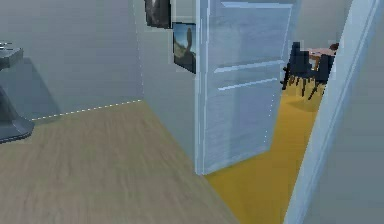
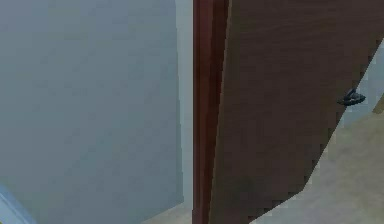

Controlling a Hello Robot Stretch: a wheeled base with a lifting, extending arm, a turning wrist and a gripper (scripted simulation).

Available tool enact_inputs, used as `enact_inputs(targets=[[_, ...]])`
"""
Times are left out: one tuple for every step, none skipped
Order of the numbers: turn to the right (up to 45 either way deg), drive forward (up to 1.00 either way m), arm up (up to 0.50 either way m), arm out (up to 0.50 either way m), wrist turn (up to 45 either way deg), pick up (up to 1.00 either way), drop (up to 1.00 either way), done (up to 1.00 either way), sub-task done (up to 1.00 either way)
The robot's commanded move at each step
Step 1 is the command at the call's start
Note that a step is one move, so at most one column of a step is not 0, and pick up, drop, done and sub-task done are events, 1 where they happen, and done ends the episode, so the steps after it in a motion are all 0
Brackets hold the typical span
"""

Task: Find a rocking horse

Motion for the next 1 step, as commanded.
enact_inputs(targets=[[-3.0, 0.00, 0.00, 0.00, 0.0, 0.00, 0.00, 0.00, 0.00]])
